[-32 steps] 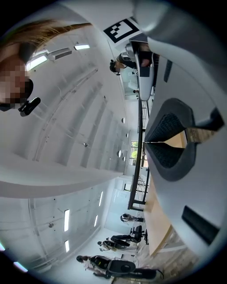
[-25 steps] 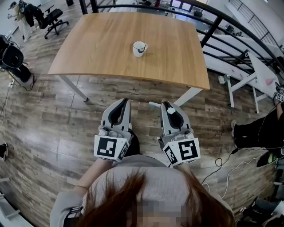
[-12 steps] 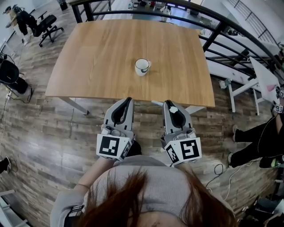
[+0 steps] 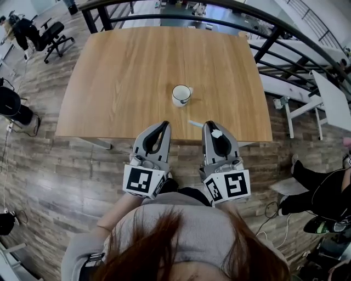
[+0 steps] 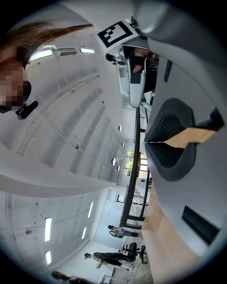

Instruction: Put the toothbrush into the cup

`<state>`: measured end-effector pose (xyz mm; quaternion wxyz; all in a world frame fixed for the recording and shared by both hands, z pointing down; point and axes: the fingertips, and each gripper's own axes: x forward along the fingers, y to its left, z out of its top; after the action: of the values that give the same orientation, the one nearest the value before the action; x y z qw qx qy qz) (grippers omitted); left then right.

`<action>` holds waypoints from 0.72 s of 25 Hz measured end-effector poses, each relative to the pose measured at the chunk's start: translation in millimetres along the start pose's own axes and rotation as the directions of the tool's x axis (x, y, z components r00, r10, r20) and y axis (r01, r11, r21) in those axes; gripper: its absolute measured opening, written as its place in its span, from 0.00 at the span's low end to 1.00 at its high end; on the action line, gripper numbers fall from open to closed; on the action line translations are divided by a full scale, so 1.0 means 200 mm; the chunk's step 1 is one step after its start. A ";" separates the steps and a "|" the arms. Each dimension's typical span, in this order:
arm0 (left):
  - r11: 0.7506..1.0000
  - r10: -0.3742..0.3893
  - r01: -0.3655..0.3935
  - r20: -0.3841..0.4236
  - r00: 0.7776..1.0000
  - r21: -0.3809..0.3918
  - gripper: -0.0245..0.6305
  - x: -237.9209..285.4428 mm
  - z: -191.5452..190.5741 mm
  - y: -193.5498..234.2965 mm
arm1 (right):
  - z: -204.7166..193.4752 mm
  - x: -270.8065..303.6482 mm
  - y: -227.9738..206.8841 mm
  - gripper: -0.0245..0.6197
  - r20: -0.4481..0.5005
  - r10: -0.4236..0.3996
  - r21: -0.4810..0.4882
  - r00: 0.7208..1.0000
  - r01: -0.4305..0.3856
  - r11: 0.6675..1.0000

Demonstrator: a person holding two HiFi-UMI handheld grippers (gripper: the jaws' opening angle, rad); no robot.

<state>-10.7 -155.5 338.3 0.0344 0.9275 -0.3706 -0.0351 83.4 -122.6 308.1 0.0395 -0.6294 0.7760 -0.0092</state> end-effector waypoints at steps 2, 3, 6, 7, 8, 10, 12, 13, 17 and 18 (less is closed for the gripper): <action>1.000 -0.003 0.003 -0.005 1.000 -0.010 0.05 0.02 -0.01 0.01 | 0.00 0.02 -0.01 0.09 -0.001 -0.002 0.005 1.000 0.002 1.000; 1.000 -0.004 0.004 -0.004 1.000 -0.012 0.05 0.03 -0.01 0.01 | 0.01 0.03 -0.02 0.09 0.001 -0.003 0.011 1.000 0.003 1.000; 1.000 0.006 -0.006 0.006 1.000 -0.017 0.05 0.07 0.01 0.03 | 0.03 0.04 -0.06 0.09 0.013 -0.001 0.027 1.000 0.000 1.000; 1.000 0.014 -0.014 0.008 1.000 -0.019 0.05 0.07 0.01 0.03 | 0.04 0.04 -0.06 0.09 0.016 0.002 0.025 1.000 -0.002 1.000; 1.000 0.023 -0.023 0.008 1.000 -0.020 0.05 0.07 0.01 0.04 | 0.04 0.05 -0.07 0.09 0.016 0.005 0.021 1.000 -0.005 1.000; 0.999 0.041 -0.041 0.007 0.999 -0.018 0.05 0.07 0.02 0.06 | 0.02 0.07 -0.08 0.09 0.013 0.016 0.019 1.000 -0.016 1.000; 0.998 0.063 -0.063 0.008 0.998 -0.025 0.05 0.06 0.01 0.07 | 0.01 0.10 -0.09 0.09 0.010 0.033 0.014 0.999 -0.033 0.999; 0.997 0.074 -0.074 0.007 0.997 -0.030 0.05 0.07 0.01 0.07 | 0.01 0.11 -0.09 0.09 0.008 0.044 0.009 0.999 -0.044 0.999; 0.996 0.086 -0.086 -0.001 0.996 -0.039 0.05 0.11 -0.02 0.06 | -0.01 0.22 -0.07 0.09 0.003 0.092 -0.010 0.996 -0.092 0.996; 0.995 0.087 -0.087 0.000 0.996 -0.043 0.05 0.11 -0.02 0.07 | -0.01 0.25 -0.07 0.09 0.005 0.097 -0.018 0.995 -0.097 0.995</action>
<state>-2.8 -180.7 343.4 0.0552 0.9096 -0.4097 -0.0426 86.2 -174.3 308.5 0.0366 -0.5912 0.8057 0.0014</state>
